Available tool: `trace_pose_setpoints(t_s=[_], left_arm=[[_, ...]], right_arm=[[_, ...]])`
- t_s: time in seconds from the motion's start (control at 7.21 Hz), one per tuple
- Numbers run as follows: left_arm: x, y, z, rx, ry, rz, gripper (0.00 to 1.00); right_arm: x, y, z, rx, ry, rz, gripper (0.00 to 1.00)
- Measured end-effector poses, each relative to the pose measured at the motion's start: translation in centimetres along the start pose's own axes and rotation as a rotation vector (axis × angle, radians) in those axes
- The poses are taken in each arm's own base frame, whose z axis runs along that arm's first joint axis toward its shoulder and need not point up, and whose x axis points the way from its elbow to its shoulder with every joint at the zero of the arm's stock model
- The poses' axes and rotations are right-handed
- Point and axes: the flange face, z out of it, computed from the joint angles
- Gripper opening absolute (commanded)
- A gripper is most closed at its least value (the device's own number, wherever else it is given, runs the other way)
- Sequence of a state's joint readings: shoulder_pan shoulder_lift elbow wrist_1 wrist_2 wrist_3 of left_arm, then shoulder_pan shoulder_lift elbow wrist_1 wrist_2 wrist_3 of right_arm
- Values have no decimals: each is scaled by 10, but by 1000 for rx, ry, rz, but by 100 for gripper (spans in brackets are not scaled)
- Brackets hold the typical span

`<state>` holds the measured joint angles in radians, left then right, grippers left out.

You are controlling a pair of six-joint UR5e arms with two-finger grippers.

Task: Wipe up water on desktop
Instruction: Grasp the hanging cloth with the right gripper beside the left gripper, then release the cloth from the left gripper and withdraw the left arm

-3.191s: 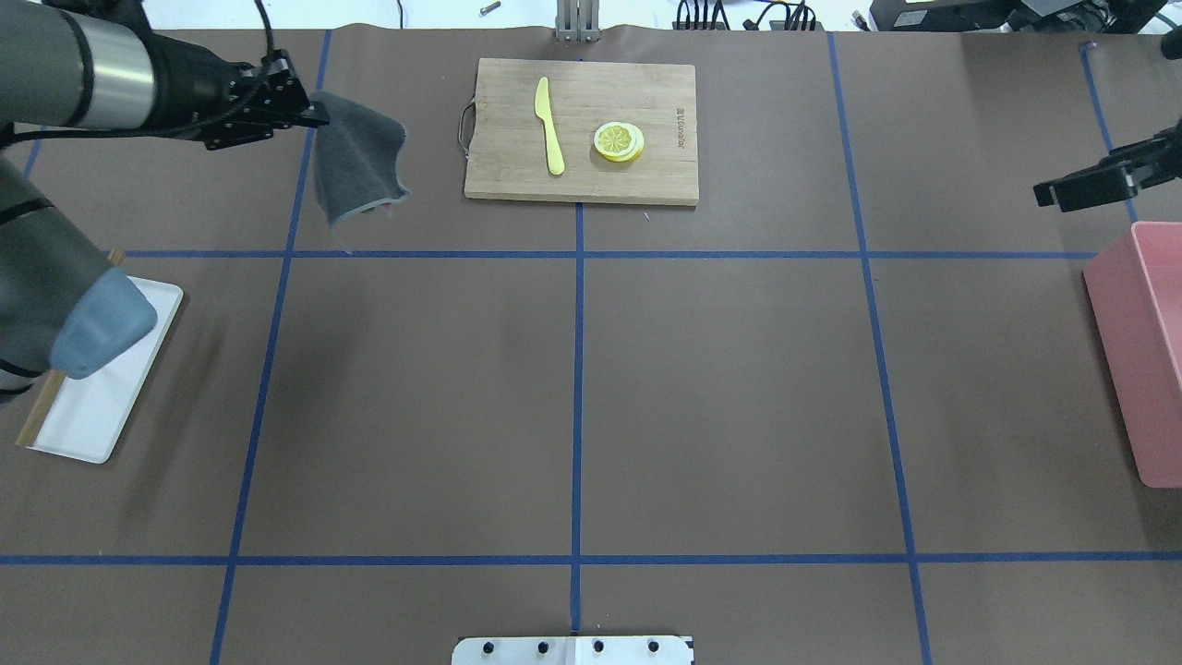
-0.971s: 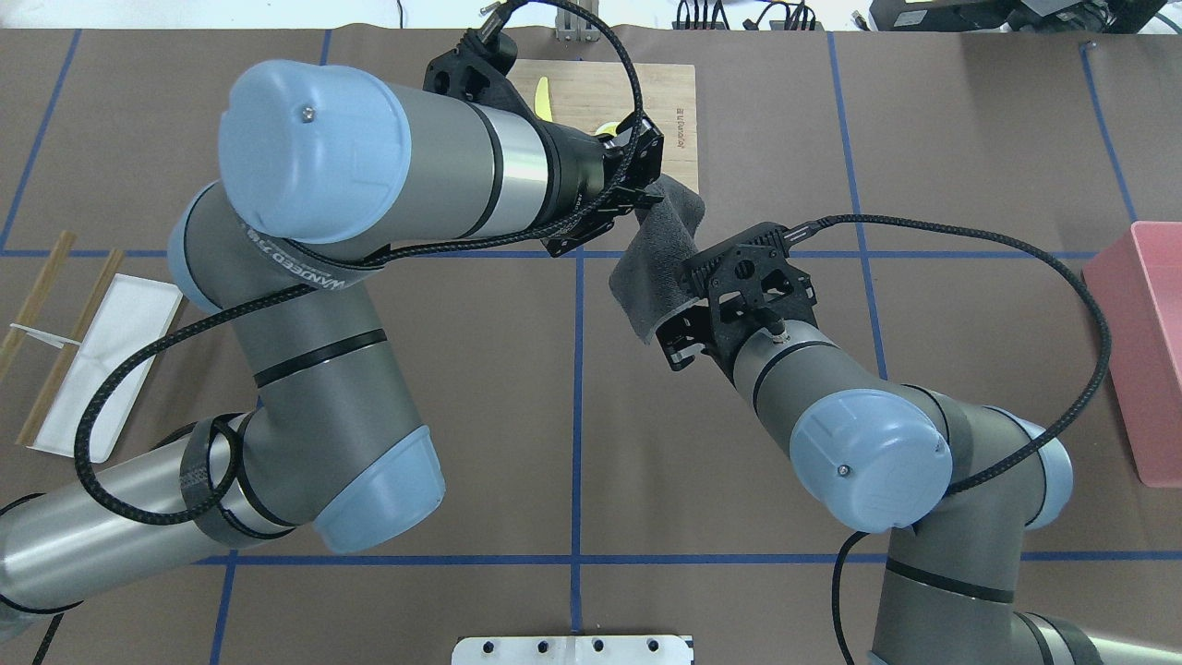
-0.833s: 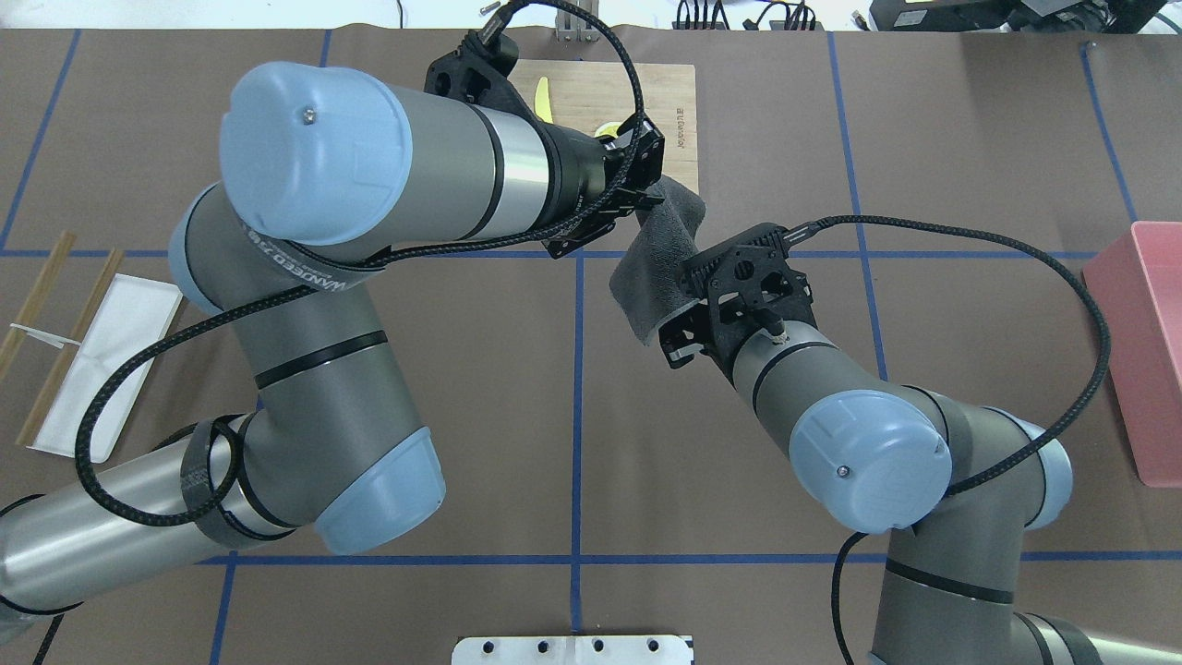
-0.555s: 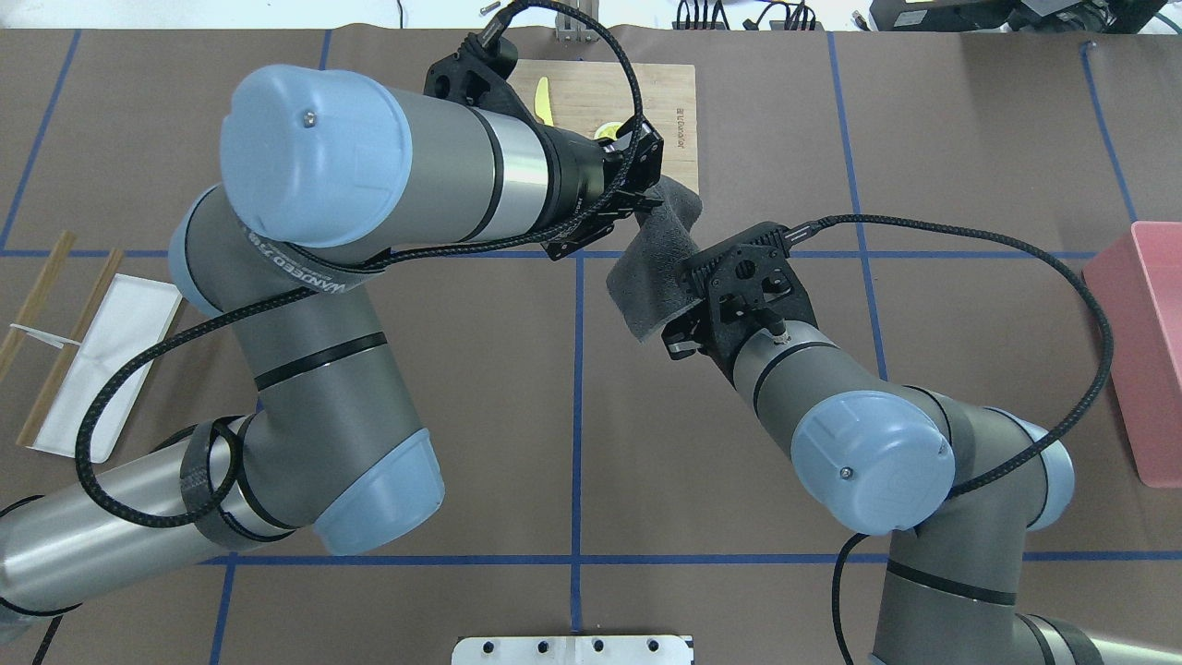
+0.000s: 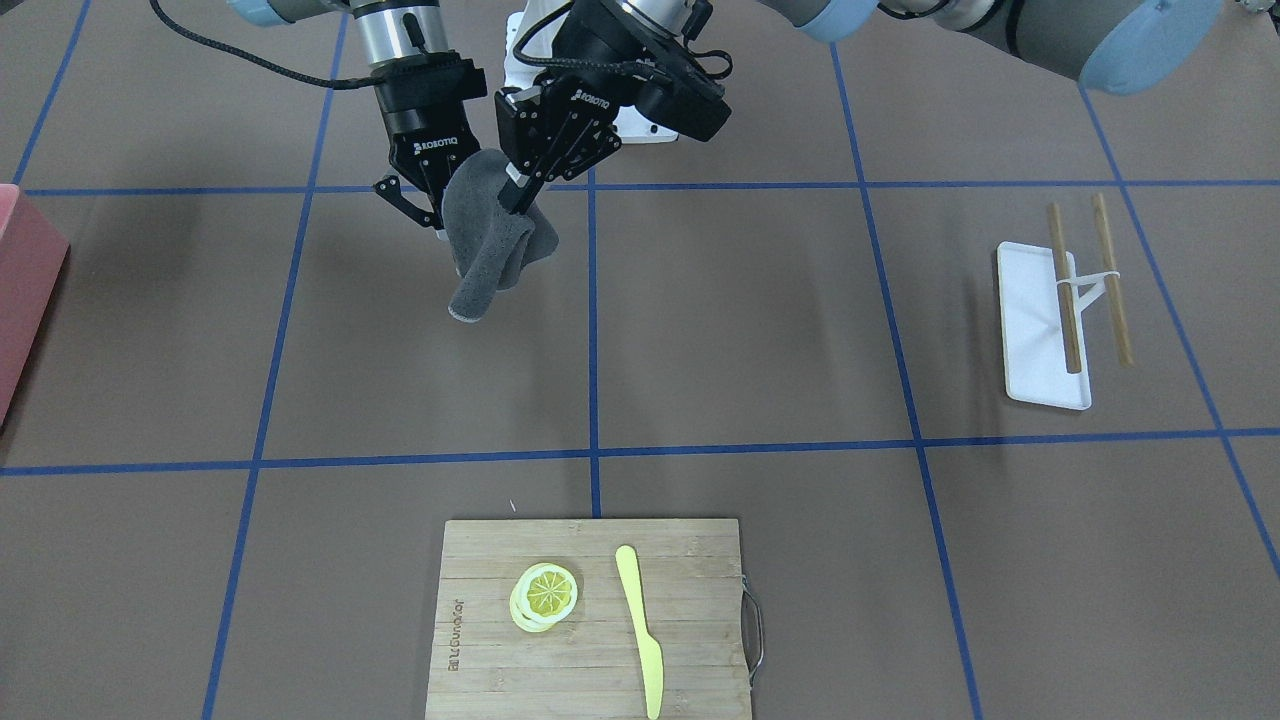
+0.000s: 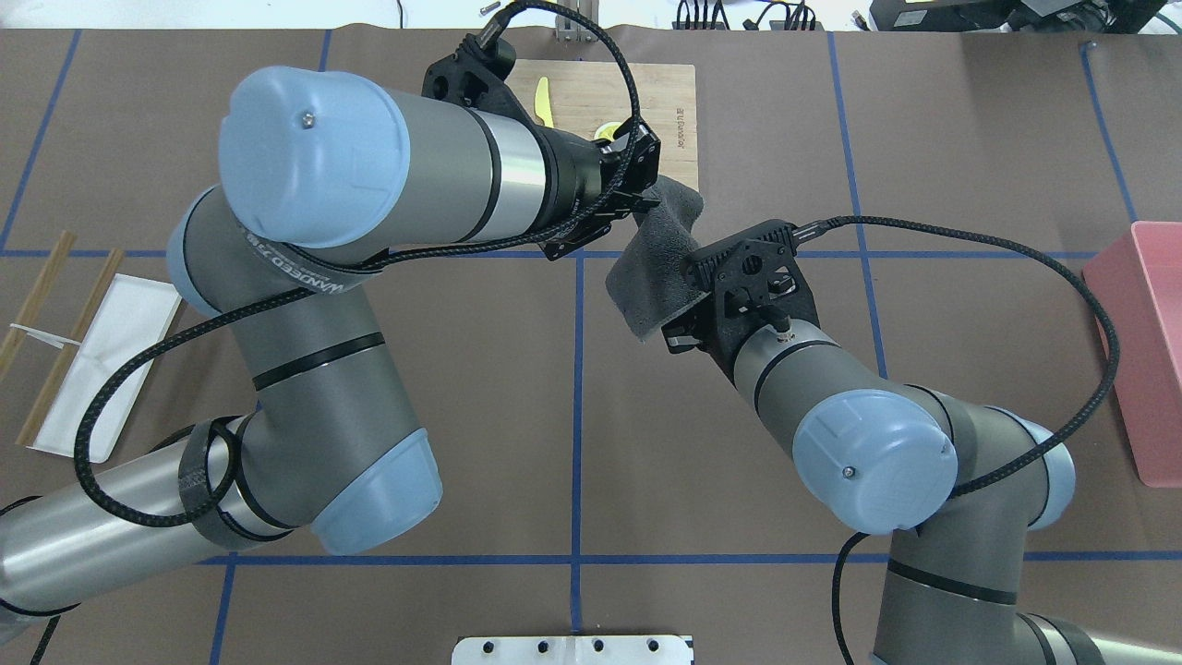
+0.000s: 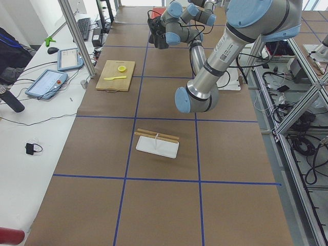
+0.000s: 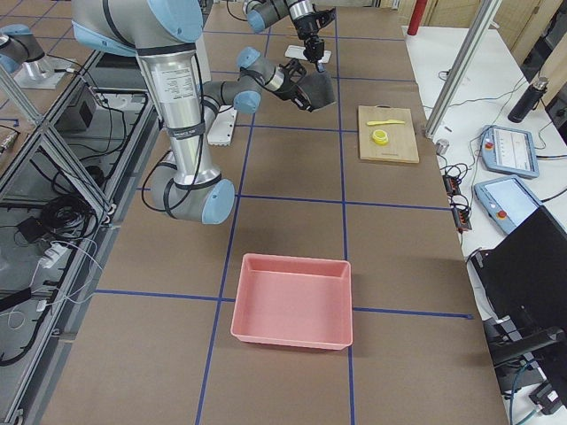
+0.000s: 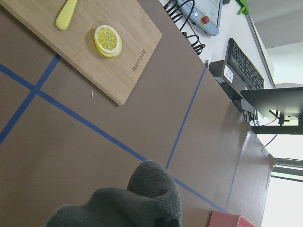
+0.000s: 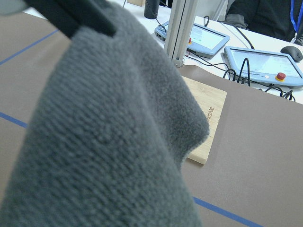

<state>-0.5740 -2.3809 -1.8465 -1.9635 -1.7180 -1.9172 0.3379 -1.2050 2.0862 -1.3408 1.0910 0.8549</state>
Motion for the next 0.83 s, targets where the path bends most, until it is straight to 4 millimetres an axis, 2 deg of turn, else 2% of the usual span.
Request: trace_pose_setpoints(t_s=[0.28, 0.56, 0.69, 0.83], left_arm=[[-5, -3, 1, 3, -8, 5, 0], [-22, -11, 7, 15, -37, 39, 0], [-27, -14, 8, 18, -46, 50, 99], [-29, -15, 8, 20, -48, 57, 98]], right_arm=[[1, -3, -5, 5, -9, 7, 0], [2, -7, -10, 10, -17, 12, 0], [2, -7, -11, 11, -17, 13, 0], [2, -7, -11, 11, -18, 13, 0]])
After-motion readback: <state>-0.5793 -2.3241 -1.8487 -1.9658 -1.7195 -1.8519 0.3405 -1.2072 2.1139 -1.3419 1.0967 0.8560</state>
